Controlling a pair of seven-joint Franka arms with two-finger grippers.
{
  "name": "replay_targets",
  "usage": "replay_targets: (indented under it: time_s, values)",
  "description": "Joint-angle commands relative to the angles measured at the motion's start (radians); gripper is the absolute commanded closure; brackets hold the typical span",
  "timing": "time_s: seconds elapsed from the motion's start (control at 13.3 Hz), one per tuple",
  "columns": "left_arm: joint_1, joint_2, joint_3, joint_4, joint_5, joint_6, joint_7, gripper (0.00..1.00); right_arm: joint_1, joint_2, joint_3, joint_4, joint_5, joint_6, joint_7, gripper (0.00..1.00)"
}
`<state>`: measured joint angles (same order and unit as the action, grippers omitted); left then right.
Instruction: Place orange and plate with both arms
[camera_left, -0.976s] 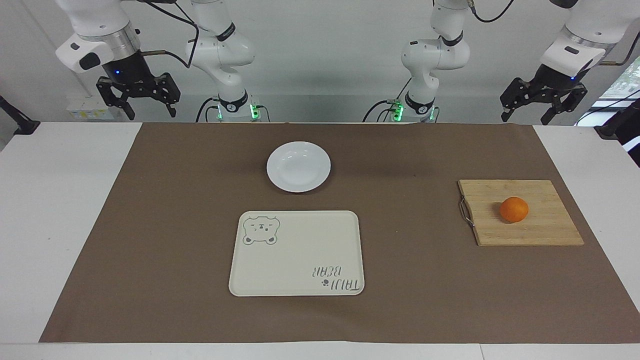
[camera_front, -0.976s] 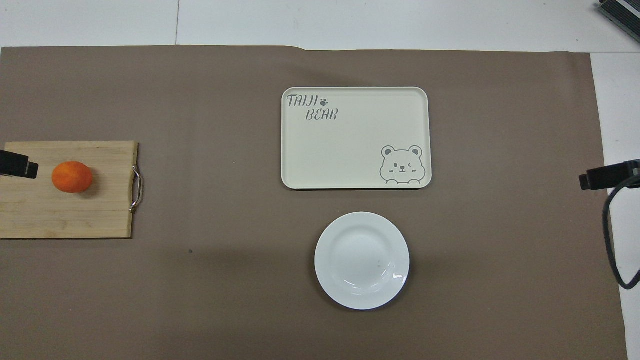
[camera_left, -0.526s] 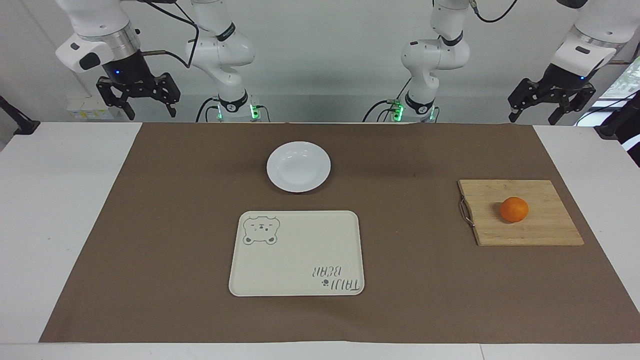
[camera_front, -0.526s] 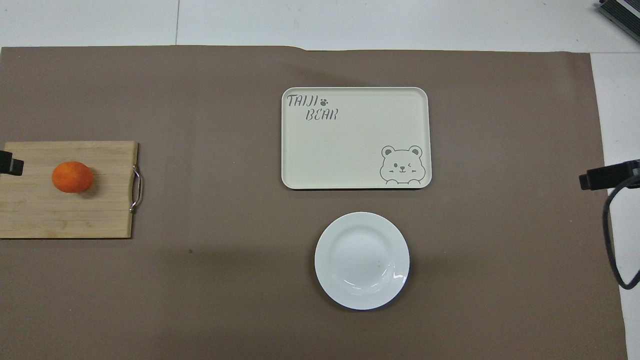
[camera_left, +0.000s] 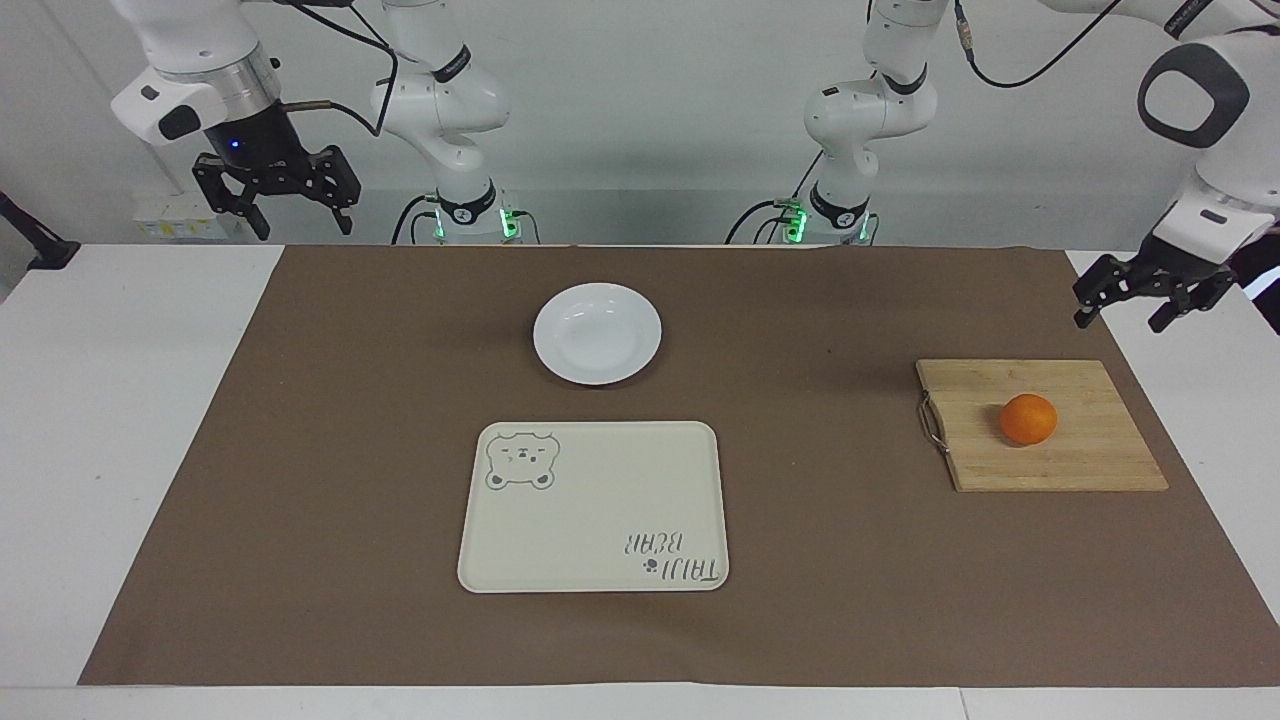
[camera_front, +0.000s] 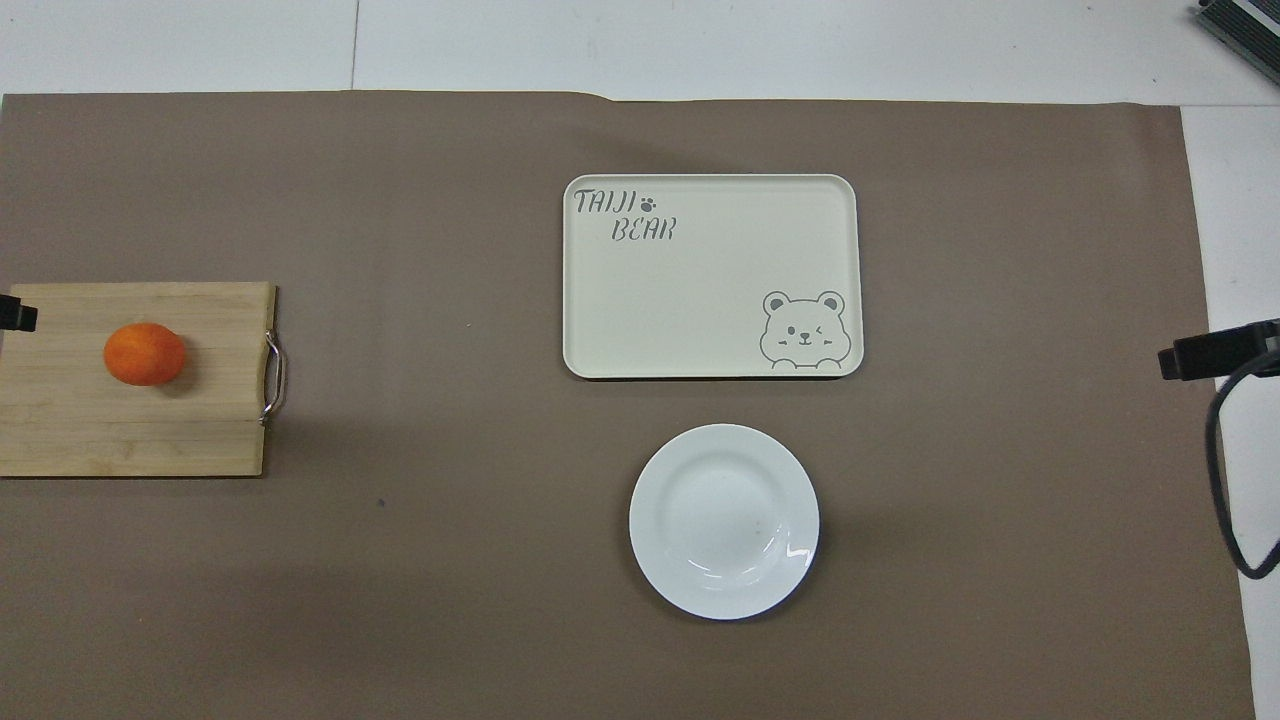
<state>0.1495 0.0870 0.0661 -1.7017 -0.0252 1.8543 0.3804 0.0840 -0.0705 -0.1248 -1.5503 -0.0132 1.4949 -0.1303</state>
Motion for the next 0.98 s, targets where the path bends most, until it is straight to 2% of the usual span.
replay_targets:
  time_s: [0.0, 0.15, 0.38, 0.6, 0.9]
  values:
    - [0.004, 0.037, -0.009, -0.08, -0.012, 0.119, 0.02, 0.0, -0.015, -0.011, 0.007, -0.014, 0.009, 0.007, -0.025, 0.0]
    - [0.002, 0.068, -0.009, -0.146, -0.012, 0.195, 0.018, 0.0, -0.015, -0.011, 0.007, -0.014, 0.009, 0.007, -0.025, 0.0]
    - [0.007, 0.125, -0.009, -0.171, -0.012, 0.244, 0.02, 0.0, -0.015, -0.011, 0.007, -0.014, 0.009, 0.007, -0.025, 0.0]
    - [0.022, 0.14, -0.009, -0.277, -0.012, 0.374, 0.02, 0.0, -0.015, -0.011, 0.007, -0.014, 0.009, 0.007, -0.025, 0.0]
    - [0.022, 0.152, -0.009, -0.279, -0.012, 0.382, 0.018, 0.0, -0.015, -0.011, 0.007, -0.014, 0.009, 0.007, -0.025, 0.0]
